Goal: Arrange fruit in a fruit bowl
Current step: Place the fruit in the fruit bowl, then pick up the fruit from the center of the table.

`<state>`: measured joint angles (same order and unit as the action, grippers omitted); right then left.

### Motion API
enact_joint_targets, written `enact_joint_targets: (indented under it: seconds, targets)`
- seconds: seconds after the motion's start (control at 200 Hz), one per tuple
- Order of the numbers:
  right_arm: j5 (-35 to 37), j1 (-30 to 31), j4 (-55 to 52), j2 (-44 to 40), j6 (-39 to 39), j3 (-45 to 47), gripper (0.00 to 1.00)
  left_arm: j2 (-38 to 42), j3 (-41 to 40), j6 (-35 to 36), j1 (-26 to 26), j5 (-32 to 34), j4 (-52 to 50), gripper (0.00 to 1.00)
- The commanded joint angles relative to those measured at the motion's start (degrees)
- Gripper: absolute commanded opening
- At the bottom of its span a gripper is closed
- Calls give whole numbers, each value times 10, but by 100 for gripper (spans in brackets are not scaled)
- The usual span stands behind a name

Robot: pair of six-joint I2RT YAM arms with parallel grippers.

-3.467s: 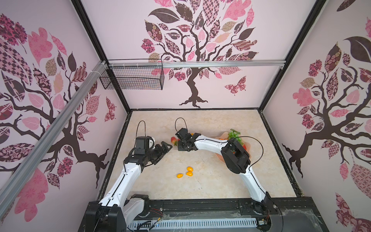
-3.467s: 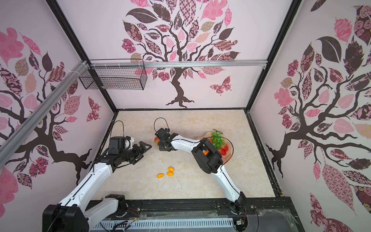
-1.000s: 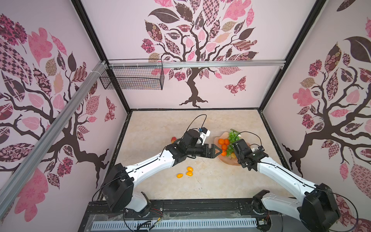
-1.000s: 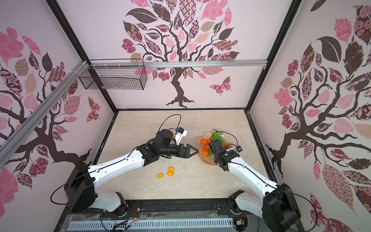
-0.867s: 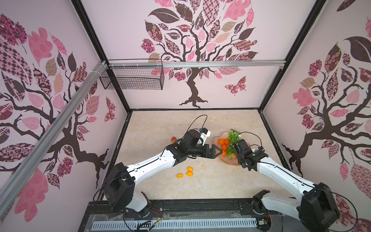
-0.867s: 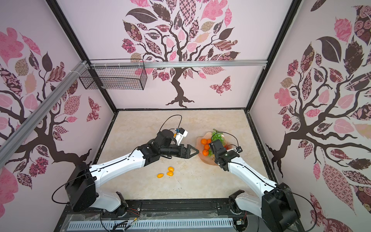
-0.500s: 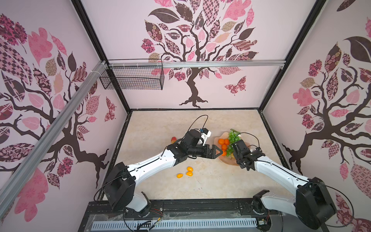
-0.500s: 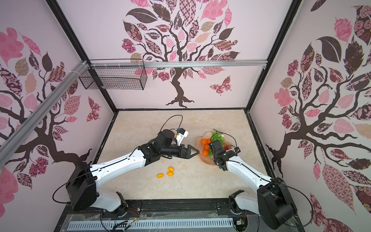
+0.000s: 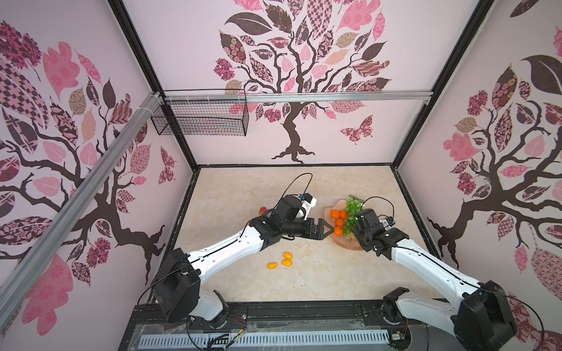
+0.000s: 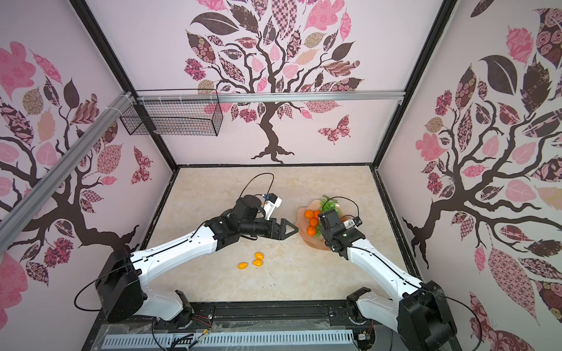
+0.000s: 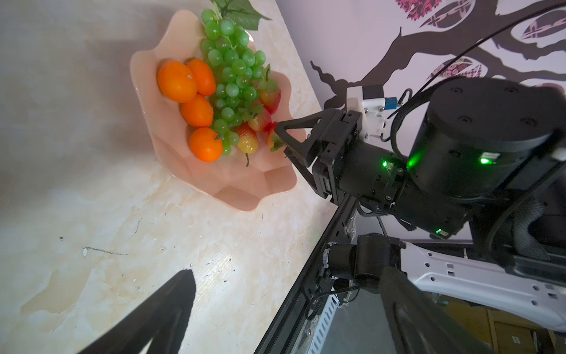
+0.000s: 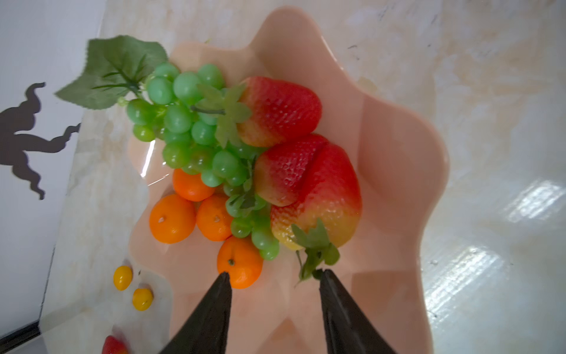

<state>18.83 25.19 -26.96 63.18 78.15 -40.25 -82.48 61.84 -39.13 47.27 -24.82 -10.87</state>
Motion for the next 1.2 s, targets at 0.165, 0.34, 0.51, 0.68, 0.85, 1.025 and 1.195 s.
enact_joint_targets:
  seconds: [0.165,0.34,0.51,0.68,0.85,1.025,1.195]
  targets:
    - [45,84,-25,5,-45,-80,54,61,-20,11,-48,-4,-19,98]
    - [40,113,-3,49,-106,-119,54,107,-48,20,-86,14,-58,98]
    - [48,149,20,97,-144,-156,53,152,-80,19,-133,45,-98,98]
    - [-7,172,56,169,-202,-201,48,198,-123,11,-212,32,-135,98]
    - [-62,201,95,254,-241,-251,46,251,-148,17,-301,6,-174,98]
    - [-101,230,109,352,-244,-316,46,277,-172,18,-394,-41,-199,98]
    - [-154,247,117,440,-267,-392,44,295,-189,17,-485,-102,-203,98]
